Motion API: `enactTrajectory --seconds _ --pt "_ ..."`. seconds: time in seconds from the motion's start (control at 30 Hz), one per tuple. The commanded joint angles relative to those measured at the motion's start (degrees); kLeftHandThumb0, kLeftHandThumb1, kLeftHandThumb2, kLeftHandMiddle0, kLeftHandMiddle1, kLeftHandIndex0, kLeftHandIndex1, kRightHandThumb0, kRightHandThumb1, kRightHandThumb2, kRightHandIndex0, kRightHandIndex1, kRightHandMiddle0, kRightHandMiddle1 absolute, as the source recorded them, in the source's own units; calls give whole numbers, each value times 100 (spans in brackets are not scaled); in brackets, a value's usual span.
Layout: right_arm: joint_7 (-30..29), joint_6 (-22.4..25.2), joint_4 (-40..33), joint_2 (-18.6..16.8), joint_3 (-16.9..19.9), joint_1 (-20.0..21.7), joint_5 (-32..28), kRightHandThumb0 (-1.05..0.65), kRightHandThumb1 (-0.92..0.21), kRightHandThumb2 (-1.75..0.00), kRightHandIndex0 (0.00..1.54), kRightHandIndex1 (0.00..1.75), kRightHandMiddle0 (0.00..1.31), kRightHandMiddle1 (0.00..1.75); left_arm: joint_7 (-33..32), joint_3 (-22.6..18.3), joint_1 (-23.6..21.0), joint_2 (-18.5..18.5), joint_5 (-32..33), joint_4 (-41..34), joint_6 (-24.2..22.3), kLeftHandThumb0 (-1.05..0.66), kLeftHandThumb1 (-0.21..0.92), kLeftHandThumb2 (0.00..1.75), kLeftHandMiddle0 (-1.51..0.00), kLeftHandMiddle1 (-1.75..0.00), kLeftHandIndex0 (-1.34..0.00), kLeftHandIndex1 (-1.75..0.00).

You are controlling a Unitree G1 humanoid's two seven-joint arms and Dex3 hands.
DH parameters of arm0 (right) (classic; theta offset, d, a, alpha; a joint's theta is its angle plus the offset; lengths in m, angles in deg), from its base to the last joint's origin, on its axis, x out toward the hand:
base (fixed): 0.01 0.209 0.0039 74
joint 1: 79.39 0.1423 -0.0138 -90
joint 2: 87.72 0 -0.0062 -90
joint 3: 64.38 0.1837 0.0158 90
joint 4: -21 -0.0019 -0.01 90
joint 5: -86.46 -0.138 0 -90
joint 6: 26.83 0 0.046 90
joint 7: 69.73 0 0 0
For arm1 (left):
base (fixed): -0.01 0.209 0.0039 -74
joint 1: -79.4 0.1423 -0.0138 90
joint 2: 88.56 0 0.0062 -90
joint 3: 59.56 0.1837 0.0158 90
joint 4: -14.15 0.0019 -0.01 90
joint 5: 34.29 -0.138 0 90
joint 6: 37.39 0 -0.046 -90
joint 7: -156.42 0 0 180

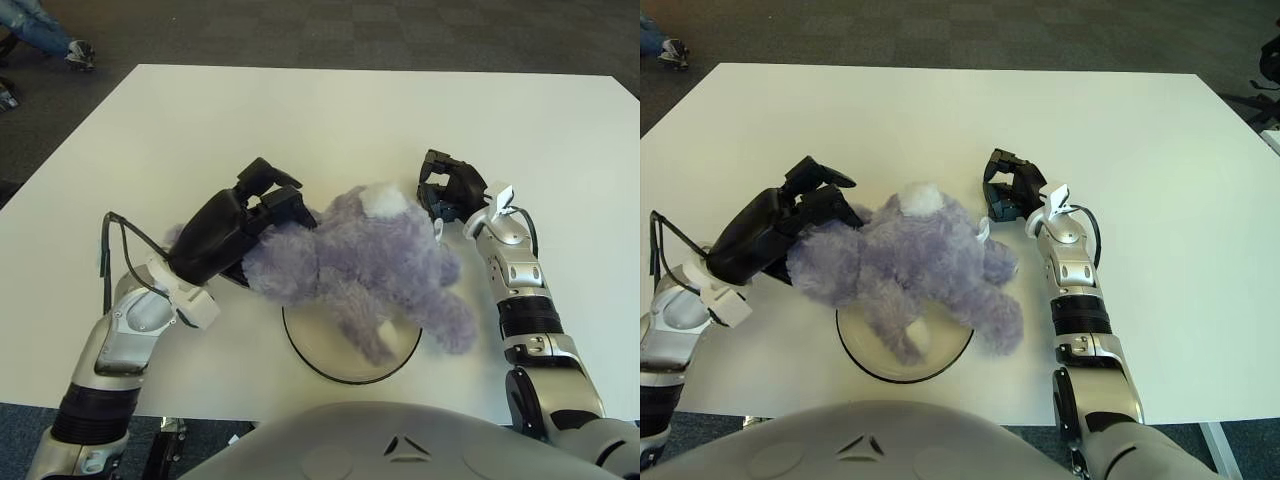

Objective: Put the doll into the plate.

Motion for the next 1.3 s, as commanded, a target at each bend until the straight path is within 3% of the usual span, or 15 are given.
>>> enactTrajectory --seconds 0.0,0.17,0.47,0.53,0.7,1.27 --pt "15 -36 -26 37 8 18 -13 -48 -32 -132 123 175 61 175 172 30 10 -55 271 -126 -210 -38 77 60 0 -111 -40 -160" --pt "8 -42 -19 42 -4 24 7 -48 -32 -131 123 175 61 175 318 19 35 -15 512 -268 -481 -36 90 46 0 -107 -30 -165" --pt "-56 -8 -39 19 -8 27 32 -48 -32 -131 122 175 61 175 575 38 120 42 1290 -498 -966 -36 92 45 0 -107 -27 -167" --pt "-68 0 -43 19 -8 26 39 -48 -33 -131 122 175 60 175 635 57 110 48 1474 -521 -995 -62 81 57 0 -108 -14 -149" --pt "-83 2 -43 33 -20 25 59 -48 -33 -130 122 175 60 175 768 94 72 76 1746 -529 -982 -79 72 69 0 -105 -3 -135" --pt "-86 -18 -2 43 -23 43 70 -47 -34 -129 121 175 59 175 1138 160 53 160 2227 -386 -960 -89 76 64 -2 -84 0 -119"
